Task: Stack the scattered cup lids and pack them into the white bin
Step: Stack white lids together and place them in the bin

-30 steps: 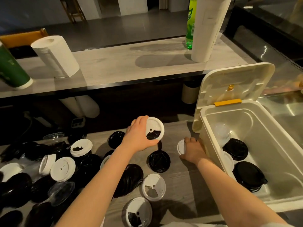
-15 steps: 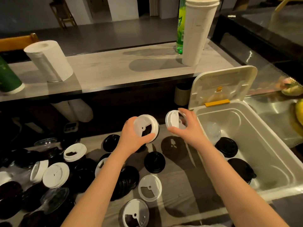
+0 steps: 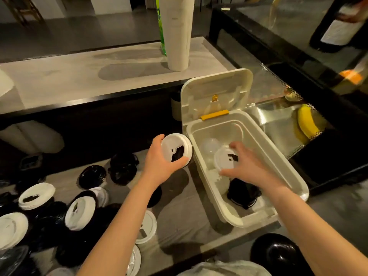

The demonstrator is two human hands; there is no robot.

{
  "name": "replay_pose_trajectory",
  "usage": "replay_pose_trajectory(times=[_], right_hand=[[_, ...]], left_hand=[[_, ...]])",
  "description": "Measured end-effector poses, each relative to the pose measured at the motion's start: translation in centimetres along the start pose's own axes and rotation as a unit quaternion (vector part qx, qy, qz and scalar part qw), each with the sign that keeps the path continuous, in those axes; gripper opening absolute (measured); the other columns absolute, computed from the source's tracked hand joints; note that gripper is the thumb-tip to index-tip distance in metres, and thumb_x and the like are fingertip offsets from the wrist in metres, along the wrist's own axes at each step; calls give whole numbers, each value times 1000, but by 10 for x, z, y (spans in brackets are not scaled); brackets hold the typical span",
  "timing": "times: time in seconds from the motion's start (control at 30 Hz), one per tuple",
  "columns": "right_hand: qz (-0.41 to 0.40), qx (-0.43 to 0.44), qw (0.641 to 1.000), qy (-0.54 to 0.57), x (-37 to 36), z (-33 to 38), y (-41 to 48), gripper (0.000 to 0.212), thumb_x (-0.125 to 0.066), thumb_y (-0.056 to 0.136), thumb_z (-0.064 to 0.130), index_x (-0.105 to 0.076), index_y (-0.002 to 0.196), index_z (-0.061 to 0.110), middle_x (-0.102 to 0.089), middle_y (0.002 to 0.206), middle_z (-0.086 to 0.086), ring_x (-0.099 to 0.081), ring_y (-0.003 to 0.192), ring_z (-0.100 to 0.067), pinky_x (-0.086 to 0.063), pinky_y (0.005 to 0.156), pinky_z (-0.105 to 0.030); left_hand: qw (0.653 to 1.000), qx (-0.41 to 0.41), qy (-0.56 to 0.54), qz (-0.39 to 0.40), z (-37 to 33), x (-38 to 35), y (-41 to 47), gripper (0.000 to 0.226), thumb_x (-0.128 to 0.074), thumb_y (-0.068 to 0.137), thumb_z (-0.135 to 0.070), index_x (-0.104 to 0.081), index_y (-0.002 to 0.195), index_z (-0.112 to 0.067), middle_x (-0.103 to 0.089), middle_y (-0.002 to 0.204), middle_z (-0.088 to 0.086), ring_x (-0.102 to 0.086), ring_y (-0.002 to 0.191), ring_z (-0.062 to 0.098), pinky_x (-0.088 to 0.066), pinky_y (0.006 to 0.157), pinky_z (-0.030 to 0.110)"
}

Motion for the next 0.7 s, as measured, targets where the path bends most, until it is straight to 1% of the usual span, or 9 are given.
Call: replay_pose_trajectory(times=[0.07, 0.13, 0.2, 0.3, 0.4, 0.5, 0.6, 0.7], right_hand=[[66, 10, 995, -69, -10, -9, 3, 74, -81, 63, 41, -38, 121, 27, -43, 108, 2, -50, 96, -17, -47, 83, -31], [122, 63, 980, -144, -21, -14, 10, 61, -78, 65, 38, -40, 111, 25, -48, 108, 2, -50, 98, -18, -48, 82, -32], [160, 111, 963, -189, -29, -14, 17, 57, -77, 68, 37, -41, 109, 21, -50, 113, 0, -49, 103, -20, -47, 83, -33], [197, 157, 938, -239, -36, -13, 27, 58, -75, 73, 40, -41, 114, 16, -49, 116, -2, -52, 98, -21, -47, 82, -34], [219, 188, 900, -328, -51, -16, 34, 67, -73, 75, 45, -40, 123, 13, -44, 124, -5, -54, 102, -25, -49, 83, -37], [220, 204, 860, -413, -67, -18, 38, 73, -72, 76, 46, -41, 131, 9, -34, 133, -7, -52, 107, -28, -47, 78, -37], [201, 227, 848, -435, -71, -15, 40, 76, -73, 76, 44, -37, 134, 9, -39, 129, -8, -54, 107, -30, -46, 77, -37], [200, 231, 856, -418, -70, -19, 43, 79, -75, 74, 45, -34, 133, 11, -44, 125, -8, -53, 109, -30, -47, 83, -39]], left_hand=[[1000, 4, -6, -14, -1, -7, -1, 90, -81, 69, -30, -28, 141, -17, -41, 125, -5, -43, 114, 15, -40, 91, 31], [1000, 6, -7, -25, -3, -12, -3, 87, -81, 70, -29, -30, 139, -18, -40, 119, -8, -43, 109, 12, -39, 87, 29], [999, 10, -9, -34, -6, -15, -5, 83, -81, 70, -28, -32, 136, -19, -41, 116, -9, -44, 107, 12, -40, 85, 29], [999, 15, -5, -49, -9, -17, -9, 82, -80, 71, -27, -32, 137, -19, -40, 116, -9, -43, 106, 10, -39, 85, 28], [998, 19, 0, -59, -9, -20, -14, 81, -80, 71, -26, -32, 137, -18, -39, 117, -9, -42, 106, 11, -39, 86, 28], [997, 34, -1, -64, -10, -22, -20, 79, -78, 73, -26, -32, 136, -17, -39, 116, -10, -42, 104, 10, -37, 83, 26], [996, 41, -6, -78, -9, -24, -26, 79, -78, 73, -26, -32, 136, -17, -40, 115, -9, -42, 103, 10, -36, 82, 26], [995, 34, -1, -95, -10, -26, -30, 77, -78, 73, -24, -34, 135, -16, -41, 116, -8, -43, 104, 10, -37, 82, 26]])
Point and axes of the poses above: each hand's wrist, its own y-axis towards the middle knuckle, its own x-axis out of the back of the hand, z = x × y, the point moved 1 cm from there along y, towards the middle knuckle
